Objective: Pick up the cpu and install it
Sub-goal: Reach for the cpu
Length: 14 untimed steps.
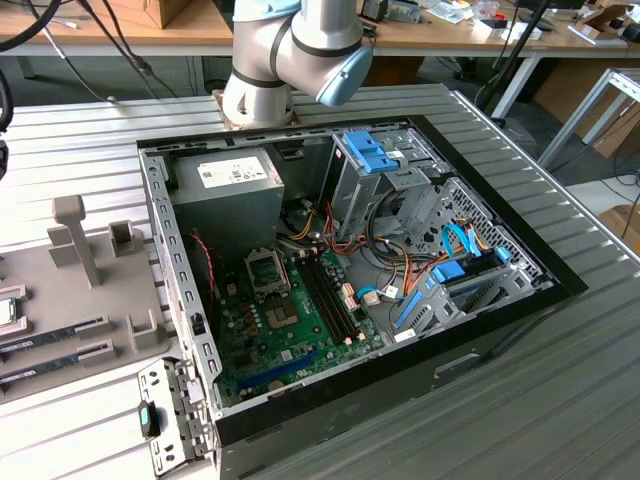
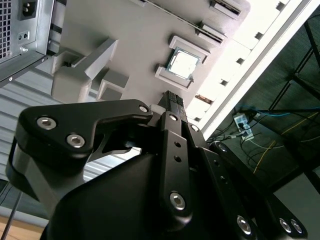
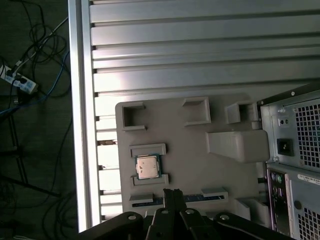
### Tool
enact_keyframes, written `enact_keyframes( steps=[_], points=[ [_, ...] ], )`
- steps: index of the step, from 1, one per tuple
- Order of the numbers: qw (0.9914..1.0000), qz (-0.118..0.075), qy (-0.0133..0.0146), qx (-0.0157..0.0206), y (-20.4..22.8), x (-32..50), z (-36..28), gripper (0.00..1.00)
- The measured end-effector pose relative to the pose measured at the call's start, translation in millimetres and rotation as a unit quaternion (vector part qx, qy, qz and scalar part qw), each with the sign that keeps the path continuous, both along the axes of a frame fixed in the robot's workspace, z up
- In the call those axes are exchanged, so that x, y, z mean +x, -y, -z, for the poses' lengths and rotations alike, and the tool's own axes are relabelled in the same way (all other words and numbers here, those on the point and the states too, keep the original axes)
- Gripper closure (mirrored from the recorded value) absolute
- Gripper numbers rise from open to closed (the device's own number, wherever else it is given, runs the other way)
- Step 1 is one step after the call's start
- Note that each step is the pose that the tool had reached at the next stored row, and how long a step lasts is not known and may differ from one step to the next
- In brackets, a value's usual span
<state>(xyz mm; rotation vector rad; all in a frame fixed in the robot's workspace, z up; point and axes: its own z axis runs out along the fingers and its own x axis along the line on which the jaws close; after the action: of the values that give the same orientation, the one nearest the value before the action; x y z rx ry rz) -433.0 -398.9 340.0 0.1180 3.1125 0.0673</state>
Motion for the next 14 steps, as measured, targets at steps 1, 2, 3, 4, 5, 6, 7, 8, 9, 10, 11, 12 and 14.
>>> enact_keyframes(
  steps=[1,2,3,4,5,6,7,8,9,10,11,12,14],
  points=[
    [1.0,0.0,0.0,0.0,0.0,-0.2,0.1,0.89],
    [1.0,0.0,0.0,0.0,0.0,-0.5,0.4,0.89],
    [1.0,0.0,0.0,0.0,0.0,-1.0,0.8,0.89],
    [1.0,0.0,0.0,0.0,0.0,-1.4,1.1,0.89],
    [1.0,0.0,0.0,0.0,0.0,-1.6,1.4,0.89],
    [1.0,0.0,0.0,0.0,0.0,-1.9,1.5,0.89],
    [1.0,0.0,0.0,0.0,0.0,-2.2,1.7,0.89],
    [1.0,0.0,0.0,0.0,0.0,-2.4,1.9,0.89],
    [1.0,0.0,0.0,0.0,0.0,-2.6,2.1,0.89],
    [1.0,0.0,0.0,0.0,0.0,-3.0,2.3,0.89],
    [1.0,0.0,0.0,0.0,0.0,-3.3,2.5,0.89],
    [1.0,0.0,0.0,0.0,0.0,-3.5,2.7,0.89],
    [1.0,0.0,0.0,0.0,0.0,-4.2,3.2,0.89]
  ],
)
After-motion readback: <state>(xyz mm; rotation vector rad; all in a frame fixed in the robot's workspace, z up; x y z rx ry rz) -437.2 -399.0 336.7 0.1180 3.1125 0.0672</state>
